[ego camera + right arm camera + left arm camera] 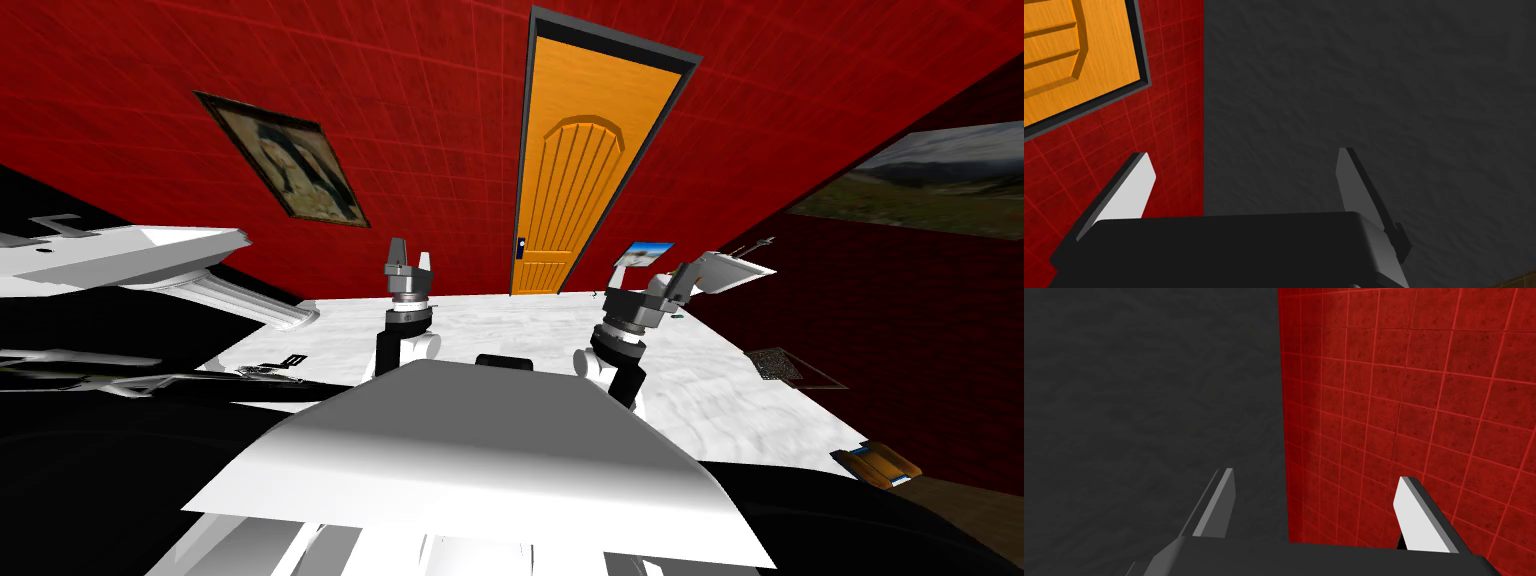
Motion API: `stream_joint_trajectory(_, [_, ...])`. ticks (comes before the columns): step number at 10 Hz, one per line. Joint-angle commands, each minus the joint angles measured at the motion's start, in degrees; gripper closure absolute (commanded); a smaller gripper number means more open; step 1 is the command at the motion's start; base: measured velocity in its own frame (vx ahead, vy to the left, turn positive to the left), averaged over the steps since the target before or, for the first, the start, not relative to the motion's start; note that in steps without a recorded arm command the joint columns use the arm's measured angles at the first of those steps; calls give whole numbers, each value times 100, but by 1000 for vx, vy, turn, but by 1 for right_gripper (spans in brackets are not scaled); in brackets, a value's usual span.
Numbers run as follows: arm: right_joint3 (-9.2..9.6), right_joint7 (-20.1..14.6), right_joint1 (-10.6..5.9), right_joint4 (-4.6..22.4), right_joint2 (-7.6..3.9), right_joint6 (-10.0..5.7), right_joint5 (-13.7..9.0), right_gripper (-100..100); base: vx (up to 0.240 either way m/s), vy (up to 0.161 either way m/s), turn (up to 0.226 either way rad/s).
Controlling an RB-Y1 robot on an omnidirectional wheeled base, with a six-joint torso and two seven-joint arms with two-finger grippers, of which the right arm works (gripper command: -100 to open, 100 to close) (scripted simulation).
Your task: Pull the door open
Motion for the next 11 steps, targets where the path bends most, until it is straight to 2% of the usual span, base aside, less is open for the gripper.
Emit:
stream_joint_trajectory(1, [92, -160, -101, 163, -55, 12, -95, -100, 60, -87, -14])
stream_joint_trajectory(11, [742, -1289, -812, 1312, -413, 96, -763, -100, 125, 35, -29])
